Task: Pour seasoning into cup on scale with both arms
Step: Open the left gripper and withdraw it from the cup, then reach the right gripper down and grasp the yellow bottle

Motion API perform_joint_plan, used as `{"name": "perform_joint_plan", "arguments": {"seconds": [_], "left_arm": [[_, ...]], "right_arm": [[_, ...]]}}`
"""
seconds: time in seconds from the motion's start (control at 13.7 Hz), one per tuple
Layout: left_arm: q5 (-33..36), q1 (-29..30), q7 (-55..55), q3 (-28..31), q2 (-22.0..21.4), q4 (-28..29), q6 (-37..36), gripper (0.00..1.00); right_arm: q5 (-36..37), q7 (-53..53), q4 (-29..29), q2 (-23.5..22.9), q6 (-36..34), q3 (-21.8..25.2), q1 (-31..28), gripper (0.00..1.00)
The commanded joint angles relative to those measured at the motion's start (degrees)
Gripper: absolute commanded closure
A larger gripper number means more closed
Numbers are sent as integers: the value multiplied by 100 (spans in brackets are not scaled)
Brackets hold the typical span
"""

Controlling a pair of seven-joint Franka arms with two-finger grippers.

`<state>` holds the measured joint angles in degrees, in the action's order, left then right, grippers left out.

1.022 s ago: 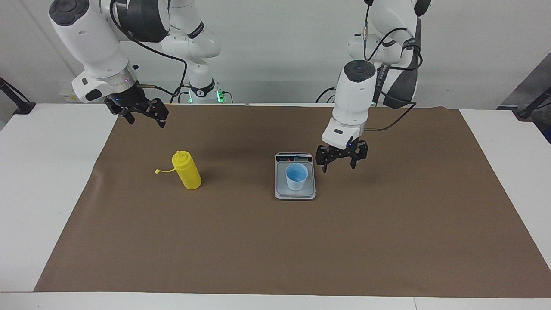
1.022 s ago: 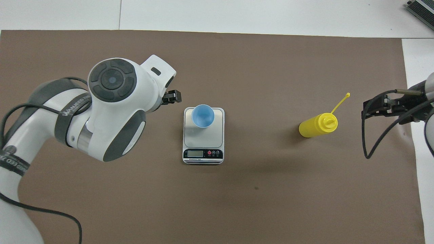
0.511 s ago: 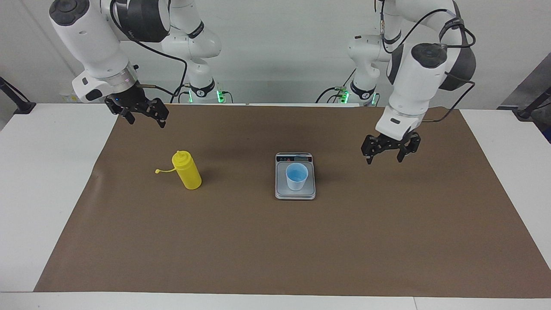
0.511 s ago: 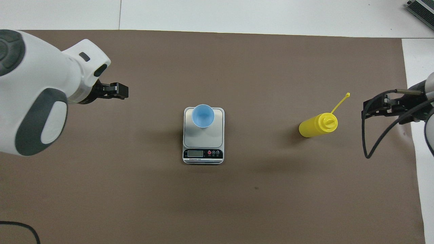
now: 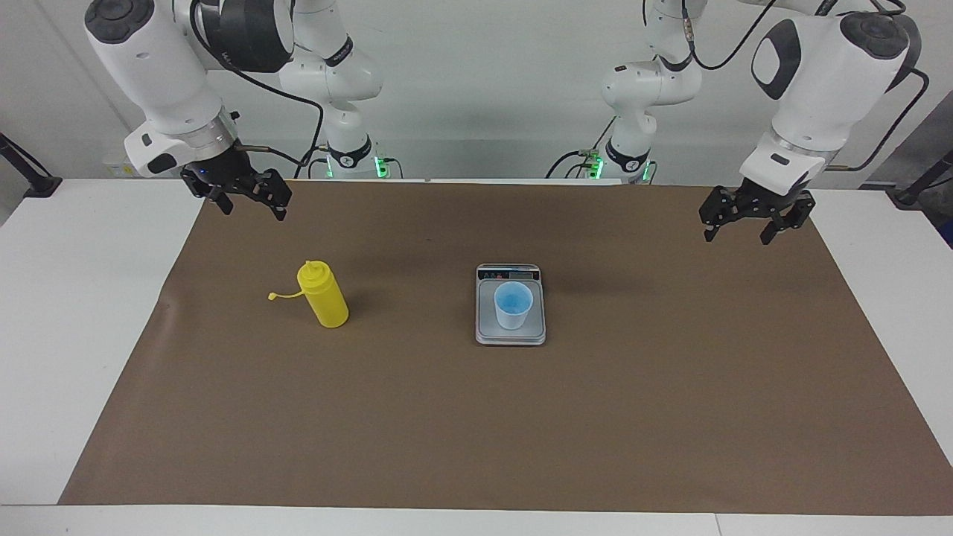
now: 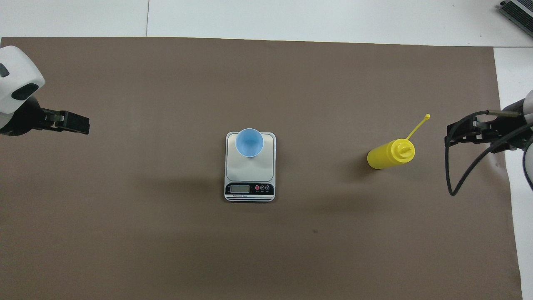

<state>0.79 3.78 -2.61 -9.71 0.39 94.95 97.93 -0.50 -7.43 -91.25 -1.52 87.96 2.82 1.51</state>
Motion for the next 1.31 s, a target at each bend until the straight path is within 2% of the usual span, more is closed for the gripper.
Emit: {"name": "perform_joint_plan", "arguments": {"seconds": [0.0,0.22,0.44,0.66,0.88,1.1,1.24], "left_arm": [[-88,53,-65,-66,-117,84,-169,0],[-227,70,32,-57,-285,314,-55,0],[-228,141,-73,-31,-268,86,-265,0],[-114,149,-302,-22,-215,-222,-635,0],[-26,184,-513,-22,-241,-170,-671,0],[-52,308,-557,-31,-250,-152,-670,0],[-44,316,-557,-31,-276,-117,-705,0]], "right_arm": [[-90,-92,-104,134,-68,-27,-185,0],[-152,-301,-95,81,281,-18,-274,0],[-196,-1391,263,-207,633,-18,-291,0],[-152,-1463,1194,-1102,643,17,-519,0],[-170,-1578,2537,-2376,538,52,-740,0],[-231,-1998,2700,-2871,582,35,-810,0],[-615,-2515,2674,-3038,468,34,-827,0]]}}
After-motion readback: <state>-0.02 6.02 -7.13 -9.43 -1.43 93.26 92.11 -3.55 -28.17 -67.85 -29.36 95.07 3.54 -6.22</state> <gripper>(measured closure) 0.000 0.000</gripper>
